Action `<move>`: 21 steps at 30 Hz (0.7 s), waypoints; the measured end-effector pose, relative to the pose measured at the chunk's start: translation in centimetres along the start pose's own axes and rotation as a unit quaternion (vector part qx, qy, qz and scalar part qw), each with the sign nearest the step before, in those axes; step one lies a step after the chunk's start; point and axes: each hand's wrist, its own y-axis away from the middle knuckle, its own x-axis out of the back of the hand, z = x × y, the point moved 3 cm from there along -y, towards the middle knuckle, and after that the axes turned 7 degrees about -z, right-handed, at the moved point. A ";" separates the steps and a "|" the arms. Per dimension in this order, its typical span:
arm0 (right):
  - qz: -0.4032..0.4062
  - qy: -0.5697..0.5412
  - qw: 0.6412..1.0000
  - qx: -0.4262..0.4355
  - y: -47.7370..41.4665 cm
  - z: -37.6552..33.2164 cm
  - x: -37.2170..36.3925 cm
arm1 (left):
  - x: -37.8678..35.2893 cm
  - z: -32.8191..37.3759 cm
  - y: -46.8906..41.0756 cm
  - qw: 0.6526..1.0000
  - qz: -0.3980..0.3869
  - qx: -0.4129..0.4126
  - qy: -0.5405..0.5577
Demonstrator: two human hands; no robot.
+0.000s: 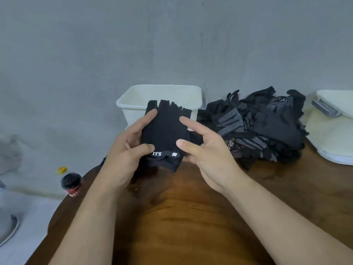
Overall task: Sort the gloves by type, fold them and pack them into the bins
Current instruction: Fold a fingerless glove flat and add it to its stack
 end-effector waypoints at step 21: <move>0.083 0.019 0.987 -0.135 -9.2 6.6 -9.5 | 9.8 -2.7 1.2 0.931 0.305 0.134 -0.148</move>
